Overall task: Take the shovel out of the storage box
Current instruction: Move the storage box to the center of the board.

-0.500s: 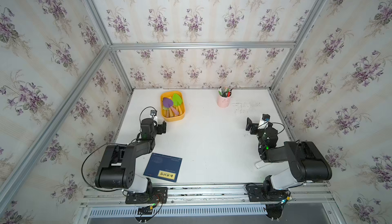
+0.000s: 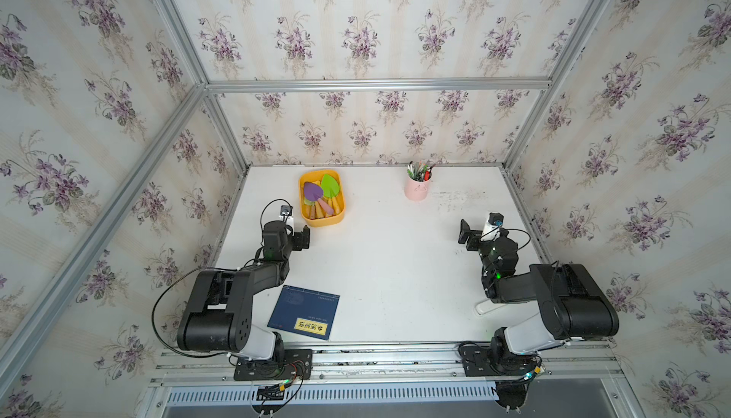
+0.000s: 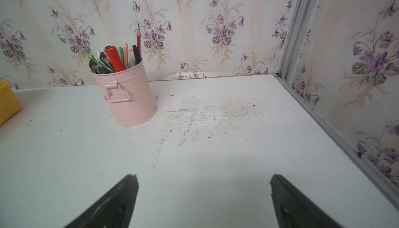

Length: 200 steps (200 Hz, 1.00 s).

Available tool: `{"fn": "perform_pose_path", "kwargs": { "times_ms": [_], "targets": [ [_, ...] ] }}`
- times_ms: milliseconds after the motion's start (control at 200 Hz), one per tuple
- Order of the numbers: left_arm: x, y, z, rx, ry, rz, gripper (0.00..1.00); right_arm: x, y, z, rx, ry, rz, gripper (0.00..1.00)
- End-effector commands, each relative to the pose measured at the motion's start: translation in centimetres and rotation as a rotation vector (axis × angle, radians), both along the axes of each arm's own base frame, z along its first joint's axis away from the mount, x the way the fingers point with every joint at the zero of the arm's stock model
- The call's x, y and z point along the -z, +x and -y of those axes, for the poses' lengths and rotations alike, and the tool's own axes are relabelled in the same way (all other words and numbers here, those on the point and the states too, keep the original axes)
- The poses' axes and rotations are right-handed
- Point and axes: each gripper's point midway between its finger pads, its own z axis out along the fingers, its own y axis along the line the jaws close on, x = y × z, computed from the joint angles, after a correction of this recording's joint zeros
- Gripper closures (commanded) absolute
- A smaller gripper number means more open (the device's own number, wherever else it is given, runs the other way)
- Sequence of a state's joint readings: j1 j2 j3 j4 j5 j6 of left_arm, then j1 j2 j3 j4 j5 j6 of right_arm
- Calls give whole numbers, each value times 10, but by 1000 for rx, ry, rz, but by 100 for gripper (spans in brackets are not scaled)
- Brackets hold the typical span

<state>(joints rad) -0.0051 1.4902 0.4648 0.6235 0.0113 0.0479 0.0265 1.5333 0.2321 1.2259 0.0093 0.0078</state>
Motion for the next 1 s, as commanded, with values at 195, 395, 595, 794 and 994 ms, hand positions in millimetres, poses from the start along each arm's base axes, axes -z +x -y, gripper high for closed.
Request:
{"fn": "perform_pose_path", "kwargs": {
  "times_ms": [195, 395, 595, 794, 994],
  "targets": [
    [-8, 4, 1, 5, -5, 33, 0, -5, 1, 0, 1, 5, 20, 0],
    [-8, 3, 1, 5, -5, 34, 0, -9, 0, -1, -7, 4, 34, 0],
    [-54, -1, -3, -37, -22, 13, 0, -34, 10, -19, -92, 40, -63, 1],
    [-75, 12, 8, -118, -307, -117, 0, -57, 19, -93, -253, 188, -154, 6],
    [-33, 42, 16, -161, -441, -298, 2, -64, 14, -214, -460, 221, -243, 8]
  ]
}}
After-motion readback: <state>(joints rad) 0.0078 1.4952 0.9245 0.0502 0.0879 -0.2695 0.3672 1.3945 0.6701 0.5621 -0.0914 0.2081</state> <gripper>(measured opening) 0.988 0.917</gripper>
